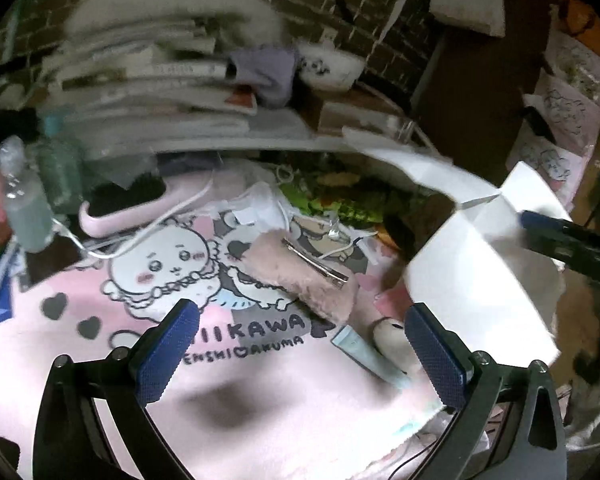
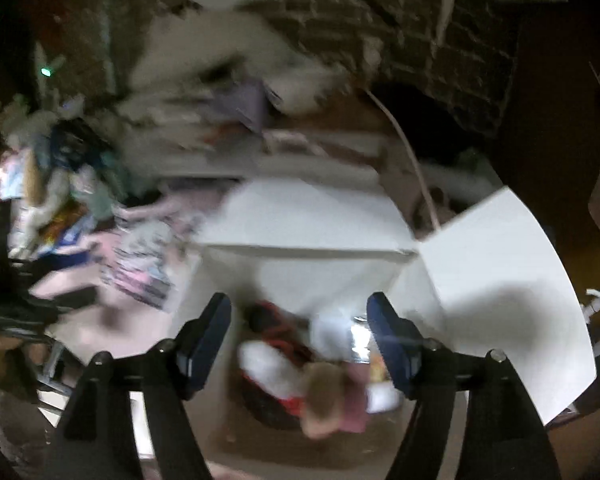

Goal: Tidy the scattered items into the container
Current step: 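Grasp the pink fluffy pouch with metal clip with the left gripper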

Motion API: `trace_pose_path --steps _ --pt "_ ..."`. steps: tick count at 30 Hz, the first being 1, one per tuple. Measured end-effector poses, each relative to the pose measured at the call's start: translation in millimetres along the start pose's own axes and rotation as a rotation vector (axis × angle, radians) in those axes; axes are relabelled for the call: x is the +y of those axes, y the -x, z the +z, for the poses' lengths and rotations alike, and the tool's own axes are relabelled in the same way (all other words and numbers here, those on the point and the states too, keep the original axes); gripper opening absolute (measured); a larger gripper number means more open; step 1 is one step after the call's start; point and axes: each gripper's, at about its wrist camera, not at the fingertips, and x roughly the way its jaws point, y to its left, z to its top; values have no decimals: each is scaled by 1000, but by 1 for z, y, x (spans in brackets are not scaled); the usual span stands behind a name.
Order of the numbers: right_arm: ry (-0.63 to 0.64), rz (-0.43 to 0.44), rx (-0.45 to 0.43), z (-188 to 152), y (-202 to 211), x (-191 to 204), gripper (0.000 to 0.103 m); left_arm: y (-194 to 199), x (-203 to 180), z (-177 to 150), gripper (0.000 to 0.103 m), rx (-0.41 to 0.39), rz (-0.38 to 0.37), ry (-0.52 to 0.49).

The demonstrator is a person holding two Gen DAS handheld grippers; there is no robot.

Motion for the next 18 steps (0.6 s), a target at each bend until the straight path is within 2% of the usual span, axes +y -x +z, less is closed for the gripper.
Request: trace_pose_path --steps 2,4,6,9,14,18 --pt "2 87 -45 -3 9 13 68 -13 0 2 102 17 1 2" --pt "21 135 -83 -7 15 28 76 -27 -4 3 102 38 8 -1" --pt "36 111 -141 -12 20 42 80 -39 -10 4 102 55 5 -9" --pt "58 32 -226 -16 23 60 81 -57 -16 6 102 74 38 -15" --pt "-8 94 -266 -12 26 58 81 -75 -23 6 102 100 16 -3" --pt "-52 115 -275 -9 27 50 81 -89 -27 7 102 116 56 -18"
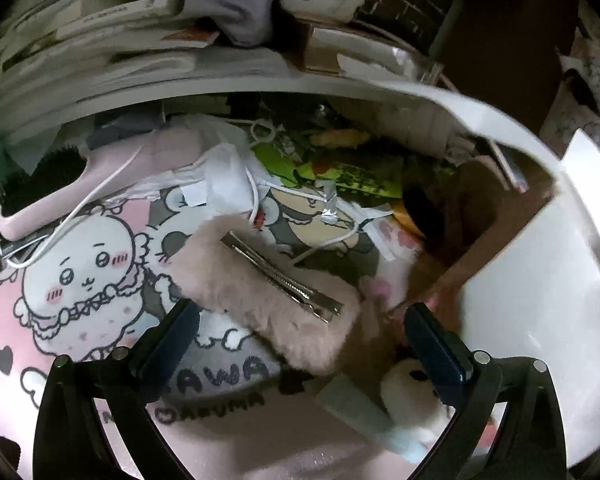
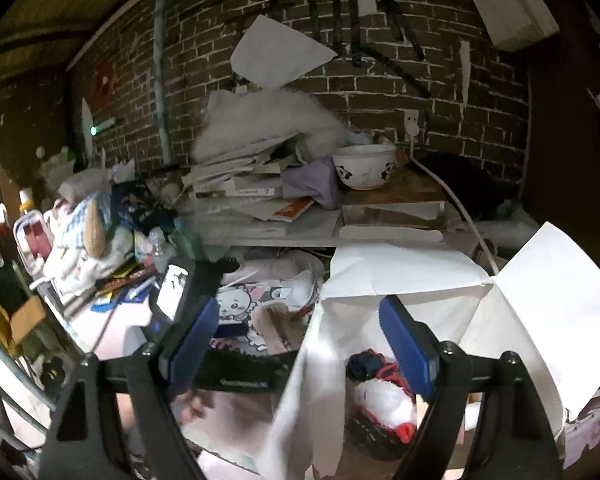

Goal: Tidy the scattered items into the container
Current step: 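Grasp the pink fluffy pouch with metal clip with the left gripper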

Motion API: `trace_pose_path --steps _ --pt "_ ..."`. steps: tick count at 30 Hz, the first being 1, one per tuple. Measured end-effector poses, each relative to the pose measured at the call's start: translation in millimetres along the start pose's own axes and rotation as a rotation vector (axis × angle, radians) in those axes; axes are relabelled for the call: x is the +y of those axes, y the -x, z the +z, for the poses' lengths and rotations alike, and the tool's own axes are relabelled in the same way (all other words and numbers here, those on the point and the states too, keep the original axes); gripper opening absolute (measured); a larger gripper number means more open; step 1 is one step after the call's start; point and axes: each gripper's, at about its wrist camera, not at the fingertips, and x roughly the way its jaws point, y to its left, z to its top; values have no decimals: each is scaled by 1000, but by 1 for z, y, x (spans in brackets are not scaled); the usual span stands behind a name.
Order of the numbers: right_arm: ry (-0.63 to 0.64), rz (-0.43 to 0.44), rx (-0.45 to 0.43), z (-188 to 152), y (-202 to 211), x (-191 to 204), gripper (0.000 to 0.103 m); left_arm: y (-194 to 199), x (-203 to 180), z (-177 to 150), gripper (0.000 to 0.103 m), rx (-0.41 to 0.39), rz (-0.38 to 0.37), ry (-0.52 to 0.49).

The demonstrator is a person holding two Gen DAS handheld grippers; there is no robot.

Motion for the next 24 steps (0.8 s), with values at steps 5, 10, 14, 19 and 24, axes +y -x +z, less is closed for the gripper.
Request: trace_pose_path --steps 5,10,14,19,24 --pt "-24 9 3 0 -2 -8 81 -13 5 5 102 25 58 5" --pt "-39 22 13 -1 -5 -12 81 -12 9 9 66 28 85 -13" --pt "-46 24 15 -1 -6 -13 81 -7 17 8 49 42 63 -40" --pt "-48 24 22 -2 -9 -13 81 9 35 1 35 55 26 -50" --pt "-58 27 29 -3 -11 -16 81 29 54 -12 32 48 11 -17"
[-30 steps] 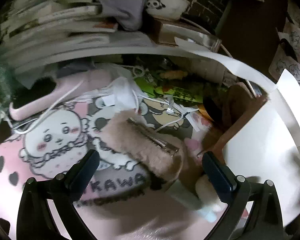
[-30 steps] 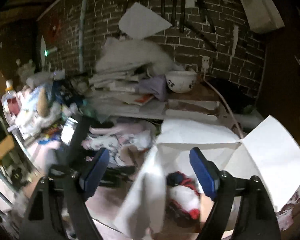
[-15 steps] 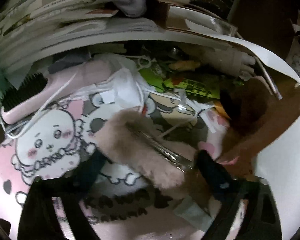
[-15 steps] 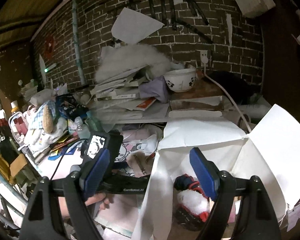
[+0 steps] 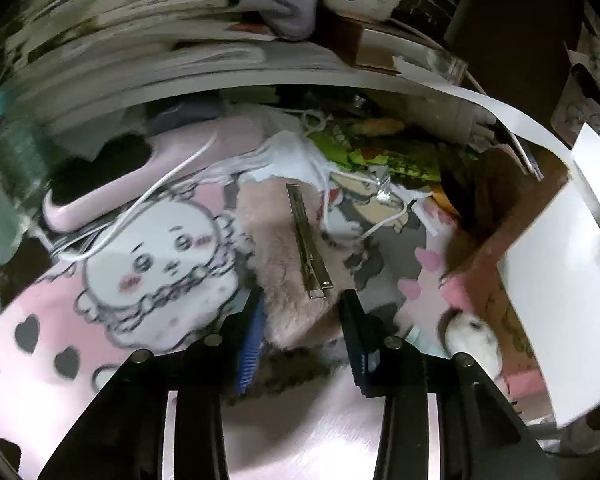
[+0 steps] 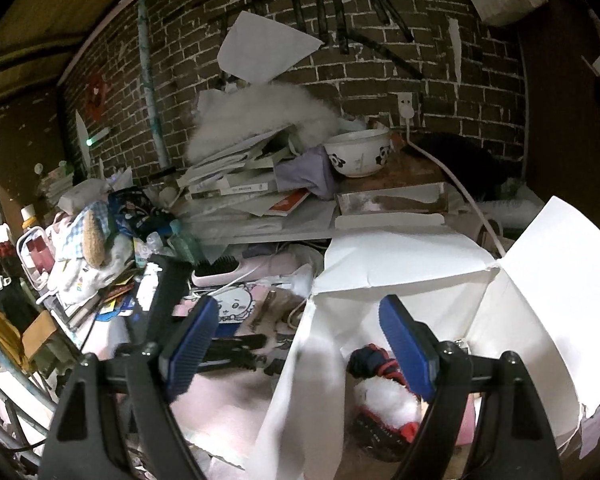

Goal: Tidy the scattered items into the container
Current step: 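Grasp the pink fluffy pouch with metal clip with the left gripper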

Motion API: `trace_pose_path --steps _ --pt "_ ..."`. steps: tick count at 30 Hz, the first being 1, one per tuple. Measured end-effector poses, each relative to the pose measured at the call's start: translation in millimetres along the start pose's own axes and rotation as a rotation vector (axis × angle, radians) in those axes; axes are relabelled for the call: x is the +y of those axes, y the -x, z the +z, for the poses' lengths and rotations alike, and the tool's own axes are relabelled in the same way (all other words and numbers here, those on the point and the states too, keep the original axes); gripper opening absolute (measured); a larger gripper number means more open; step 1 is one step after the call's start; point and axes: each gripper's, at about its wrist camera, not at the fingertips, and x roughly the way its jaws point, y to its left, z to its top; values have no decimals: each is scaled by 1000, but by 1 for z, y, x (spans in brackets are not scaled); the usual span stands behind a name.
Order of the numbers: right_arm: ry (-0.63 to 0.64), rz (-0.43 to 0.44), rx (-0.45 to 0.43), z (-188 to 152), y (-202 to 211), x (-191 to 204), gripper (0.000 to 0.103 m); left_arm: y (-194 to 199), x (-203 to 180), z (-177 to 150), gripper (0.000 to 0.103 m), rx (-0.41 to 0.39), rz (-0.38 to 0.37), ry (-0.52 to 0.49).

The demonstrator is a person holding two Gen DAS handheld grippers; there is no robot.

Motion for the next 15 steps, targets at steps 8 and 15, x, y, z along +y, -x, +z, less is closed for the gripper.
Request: trace_pose_path --steps 8,15 --pt "-9 23 15 -2 -7 3 81 6 0 4 87 -72 24 63" --pt "-13 25 15 -2 -8 4 81 -13 -14 11 87 -61 144 37"
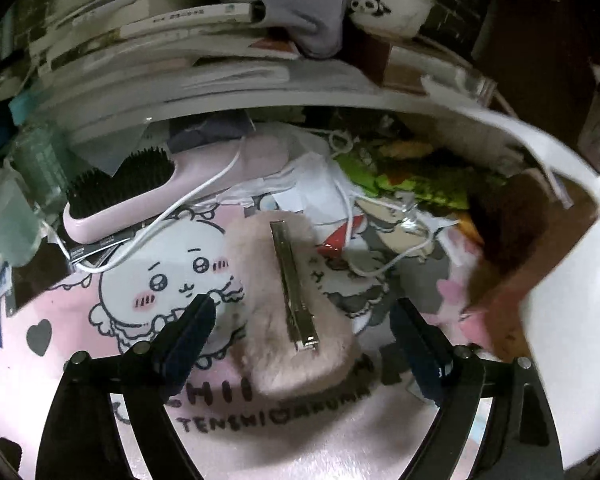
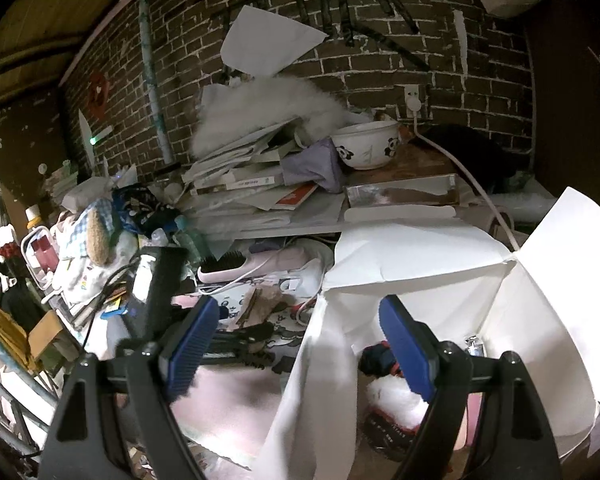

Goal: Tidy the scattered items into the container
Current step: 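Grasp the pink fluffy pouch with metal clip with the left gripper, then carry the pink pouch into the white box and open the left gripper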

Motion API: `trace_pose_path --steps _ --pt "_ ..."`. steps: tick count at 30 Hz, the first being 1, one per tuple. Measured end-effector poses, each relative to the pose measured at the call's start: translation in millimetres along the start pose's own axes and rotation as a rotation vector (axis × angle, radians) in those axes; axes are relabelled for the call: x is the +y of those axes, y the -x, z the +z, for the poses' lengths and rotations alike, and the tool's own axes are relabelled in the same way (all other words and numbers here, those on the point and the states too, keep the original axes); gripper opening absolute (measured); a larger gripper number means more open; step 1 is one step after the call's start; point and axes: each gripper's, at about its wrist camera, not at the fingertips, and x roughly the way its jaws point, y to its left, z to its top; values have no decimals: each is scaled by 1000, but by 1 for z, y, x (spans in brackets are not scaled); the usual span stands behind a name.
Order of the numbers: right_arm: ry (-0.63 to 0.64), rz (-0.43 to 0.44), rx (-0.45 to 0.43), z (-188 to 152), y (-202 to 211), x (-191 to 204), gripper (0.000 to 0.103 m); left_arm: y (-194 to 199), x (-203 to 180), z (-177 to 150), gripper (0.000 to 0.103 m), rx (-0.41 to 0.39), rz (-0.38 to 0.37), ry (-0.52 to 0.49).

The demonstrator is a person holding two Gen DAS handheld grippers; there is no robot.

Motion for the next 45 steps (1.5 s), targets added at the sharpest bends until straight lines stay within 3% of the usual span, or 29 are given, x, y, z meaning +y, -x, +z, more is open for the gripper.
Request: trace_pose_path --steps 3,5,7,9,13,21,25,33,37,45 --pt "-7 0 -4 0 1 -2 81 -7 -1 -1 85 -9 49 5" --pt "-12 3 -5 0 1 -2 81 -11 -2 -2 75 -9 87 -7" --pt "-13 6 -2 0 0 -2 81 -10 -3 -1 48 -9 129 -35" --pt "-13 7 1 0 0 -2 81 -8 0 1 35 -4 149 -47" --pt "-17 14 12 -3 -2 0 81 -3 6 -1 29 0 128 -46" --pt "54 36 38 -17 -15 34 81 31 31 -2 28 -27 82 -9" --pt "135 -36 24 -25 -25 54 81 59 37 5 28 -57 77 -39" --pt "255 -58 3 -40 -37 95 81 112 38 35 28 -128 68 -103" --pt "265 -101 10 -64 -55 111 81 135 28 53 28 -165 43 -134" --pt "160 -112 92 -95 -102 106 81 159 -25 76 28 -190 -126 -230"
